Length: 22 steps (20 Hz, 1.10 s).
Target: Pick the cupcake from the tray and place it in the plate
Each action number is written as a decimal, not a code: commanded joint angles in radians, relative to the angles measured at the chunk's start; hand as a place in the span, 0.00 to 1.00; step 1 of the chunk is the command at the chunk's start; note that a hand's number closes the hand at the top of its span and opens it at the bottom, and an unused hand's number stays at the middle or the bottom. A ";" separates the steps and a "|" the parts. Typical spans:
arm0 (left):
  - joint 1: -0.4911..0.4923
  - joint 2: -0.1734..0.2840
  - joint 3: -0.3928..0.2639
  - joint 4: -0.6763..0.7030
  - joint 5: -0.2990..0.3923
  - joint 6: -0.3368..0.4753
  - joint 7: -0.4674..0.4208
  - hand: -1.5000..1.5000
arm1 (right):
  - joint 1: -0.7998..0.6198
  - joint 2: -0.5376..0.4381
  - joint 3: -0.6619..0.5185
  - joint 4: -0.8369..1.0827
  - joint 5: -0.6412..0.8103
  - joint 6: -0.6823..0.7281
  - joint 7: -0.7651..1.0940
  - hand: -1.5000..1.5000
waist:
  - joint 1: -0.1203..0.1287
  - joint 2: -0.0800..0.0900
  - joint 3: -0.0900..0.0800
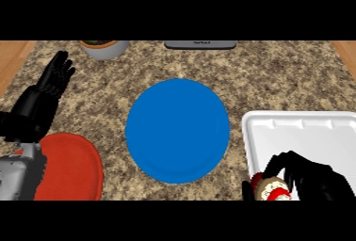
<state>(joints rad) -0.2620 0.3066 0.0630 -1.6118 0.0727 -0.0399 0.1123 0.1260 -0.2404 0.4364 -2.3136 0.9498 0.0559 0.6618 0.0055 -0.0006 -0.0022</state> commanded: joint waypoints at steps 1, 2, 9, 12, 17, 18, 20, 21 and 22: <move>-0.010 -0.028 -0.029 -0.029 -0.027 0.025 0.033 0.50 | -0.243 0.135 0.109 0.070 0.139 0.067 0.155 1.00 | 0.010 0.001 0.000; -0.012 0.007 0.005 0.007 -0.002 -0.020 -0.004 0.50 | -0.328 0.185 0.085 0.126 0.093 0.104 0.186 1.00 | 0.013 0.003 0.000; -0.010 -0.035 -0.014 0.000 -0.023 -0.002 0.001 0.50 | -0.618 0.238 0.114 0.491 0.008 -0.103 0.313 1.00 | 0.015 0.004 0.002; -0.046 0.002 0.029 -0.005 0.011 -0.038 0.036 0.50 | -0.682 0.239 0.150 0.595 -0.014 -0.137 0.352 1.00 | 0.010 0.003 0.002; 0.012 -0.048 -0.022 -0.009 -0.061 -0.002 -0.026 0.50 | -0.788 0.240 0.097 0.926 -0.040 -0.286 0.250 1.00 | 0.020 0.006 0.002; 0.008 -0.017 0.019 -0.035 -0.005 -0.039 0.047 0.50 | -0.793 0.240 0.083 0.905 -0.050 -0.259 0.248 1.00 | 0.009 0.002 0.002; -0.048 -0.031 0.008 0.033 -0.022 -0.033 0.000 0.50 | -0.879 0.240 0.102 1.090 -0.108 -0.342 0.211 1.00 | 0.022 0.008 0.002; -0.044 -0.048 -0.003 0.077 -0.055 -0.017 -0.043 0.50 | -0.876 0.240 0.168 1.105 -0.114 -0.359 0.243 1.00 | 0.016 0.007 0.002; -0.081 -0.014 0.040 0.047 0.002 -0.043 0.019 0.50 | -0.938 0.240 0.125 1.159 -0.163 -0.316 0.215 1.00 | 0.023 0.007 0.002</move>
<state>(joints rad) -0.3023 0.2784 0.0740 -1.5823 0.0471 -0.0655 0.1138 -0.7041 -0.0020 0.5591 -1.3391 0.8627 -0.2205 0.9039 0.0220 0.0053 -0.0004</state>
